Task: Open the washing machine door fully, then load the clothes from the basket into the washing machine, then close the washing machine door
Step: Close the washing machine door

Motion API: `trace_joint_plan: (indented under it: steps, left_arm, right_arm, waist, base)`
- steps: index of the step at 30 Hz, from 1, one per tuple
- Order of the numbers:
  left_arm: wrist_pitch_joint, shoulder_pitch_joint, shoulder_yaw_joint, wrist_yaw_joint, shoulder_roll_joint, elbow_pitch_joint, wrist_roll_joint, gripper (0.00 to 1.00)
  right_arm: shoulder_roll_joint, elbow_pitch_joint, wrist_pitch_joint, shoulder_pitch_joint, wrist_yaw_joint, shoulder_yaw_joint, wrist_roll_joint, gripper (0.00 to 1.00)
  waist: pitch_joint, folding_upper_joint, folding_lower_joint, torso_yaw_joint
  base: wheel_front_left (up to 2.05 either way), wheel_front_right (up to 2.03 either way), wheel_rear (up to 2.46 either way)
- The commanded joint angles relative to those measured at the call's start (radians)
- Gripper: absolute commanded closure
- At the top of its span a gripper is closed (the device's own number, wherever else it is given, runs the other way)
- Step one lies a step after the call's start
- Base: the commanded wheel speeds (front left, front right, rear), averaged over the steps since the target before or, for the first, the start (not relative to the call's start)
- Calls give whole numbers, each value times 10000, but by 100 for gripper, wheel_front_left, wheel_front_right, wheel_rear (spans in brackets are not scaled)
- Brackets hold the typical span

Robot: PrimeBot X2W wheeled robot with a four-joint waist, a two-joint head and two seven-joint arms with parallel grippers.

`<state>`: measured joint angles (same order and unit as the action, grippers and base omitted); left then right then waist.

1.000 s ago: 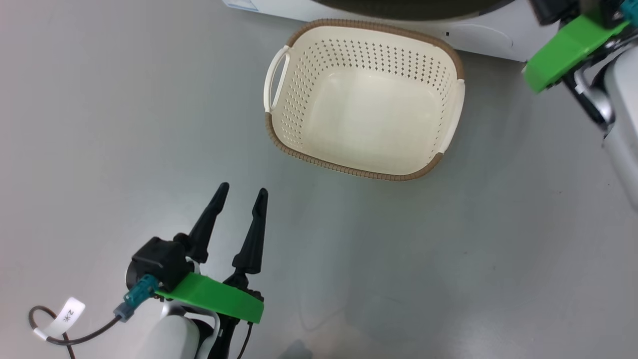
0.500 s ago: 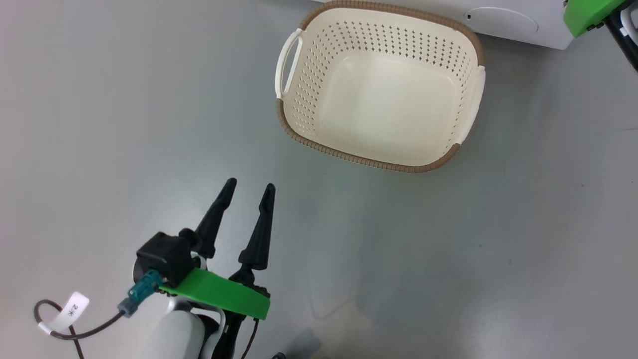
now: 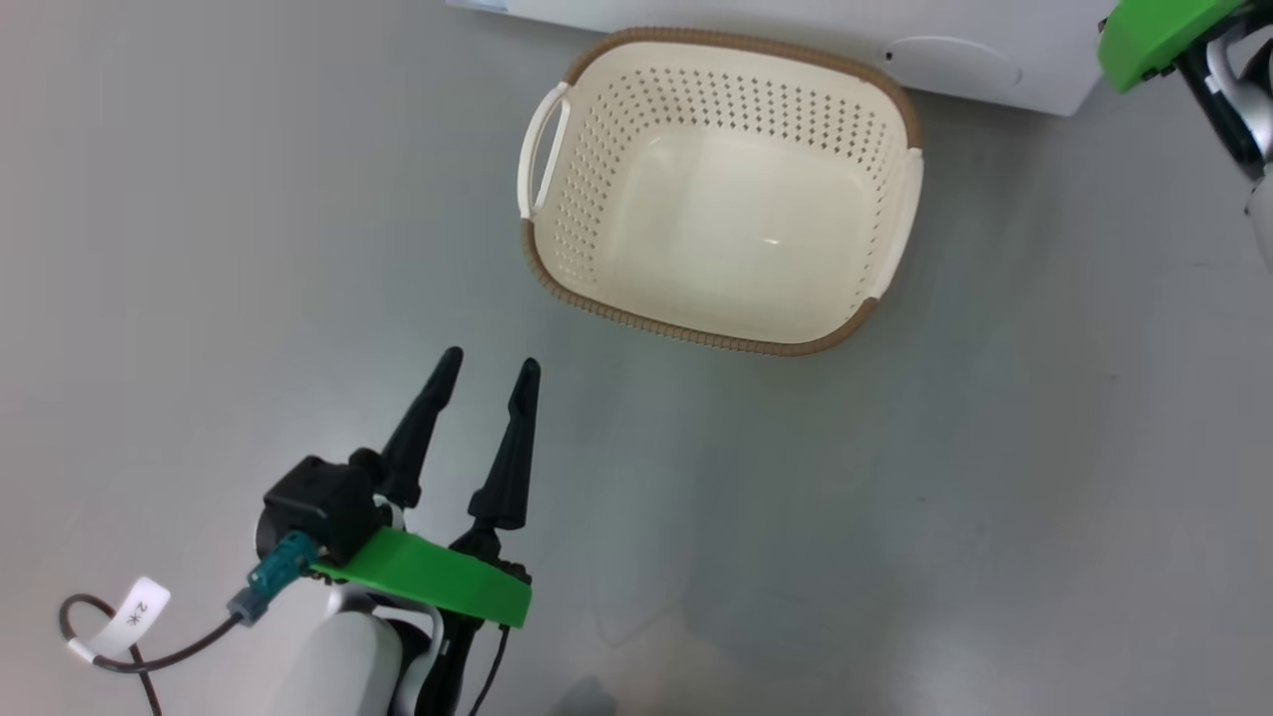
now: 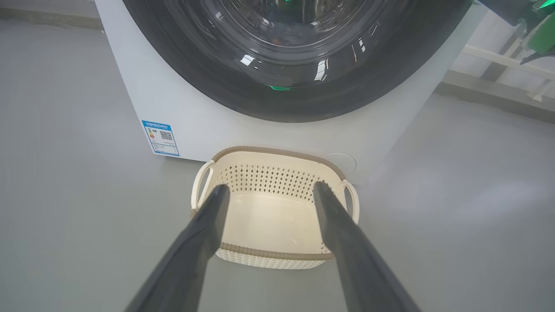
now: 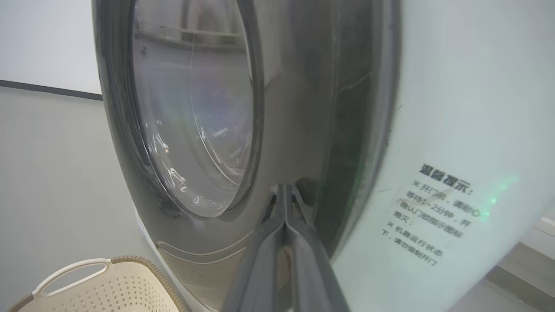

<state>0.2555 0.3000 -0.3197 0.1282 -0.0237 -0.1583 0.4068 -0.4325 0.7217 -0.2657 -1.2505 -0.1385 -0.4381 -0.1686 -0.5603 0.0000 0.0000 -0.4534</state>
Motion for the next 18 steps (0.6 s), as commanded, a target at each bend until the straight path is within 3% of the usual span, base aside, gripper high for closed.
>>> trace_joint_plan:
  steps: [1, 6, 18]
  left_arm:
    - [63, 112, 445, 25, -266, 142, -131, 0]
    - [63, 13, 730, 25, -266, 59, -495, 0]
    - [63, -555, 1495, 25, -266, -39, -1055, 0]
  right_arm:
    - [254, -361, 39, 472, 78, 22, -46, 100]
    - [498, -944, 39, 1468, 78, 22, -234, 100]
    - [1066, -2974, 39, 5138, 78, 2045, -584, 100]
  waist:
    - [342, 0, 0, 327]
    - [948, 0, 0, 878]
    - [2734, 0, 0, 2311]
  base:
    - [0, 0, 0]
    - [0, 0, 0]
    - [0, 0, 0]
